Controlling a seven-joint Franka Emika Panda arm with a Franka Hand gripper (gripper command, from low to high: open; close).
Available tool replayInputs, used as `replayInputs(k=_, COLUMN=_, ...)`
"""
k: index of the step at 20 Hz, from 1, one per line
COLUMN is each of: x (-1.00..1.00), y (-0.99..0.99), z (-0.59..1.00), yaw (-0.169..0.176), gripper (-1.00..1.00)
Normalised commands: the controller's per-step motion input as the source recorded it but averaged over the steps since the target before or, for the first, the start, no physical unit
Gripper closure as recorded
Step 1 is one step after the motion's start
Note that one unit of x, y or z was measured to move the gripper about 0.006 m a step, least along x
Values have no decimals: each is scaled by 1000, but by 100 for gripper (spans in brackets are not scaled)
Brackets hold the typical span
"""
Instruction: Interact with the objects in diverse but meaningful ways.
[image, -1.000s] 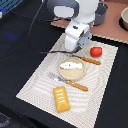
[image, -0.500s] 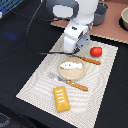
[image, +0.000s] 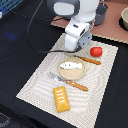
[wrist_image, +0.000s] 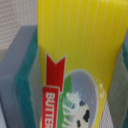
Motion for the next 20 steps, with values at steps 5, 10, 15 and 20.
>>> replayInputs(k=5, x=-633, y=-389, z=254, yaw=4, gripper=100)
replayInputs(k=10, x=-555, y=-571, z=150, yaw=0, gripper=100)
replayInputs(k=15, x=-562, y=-650, z=30, yaw=0, gripper=100)
replayInputs(k=20, x=-510, y=-733, z=-35, yaw=0, gripper=100)
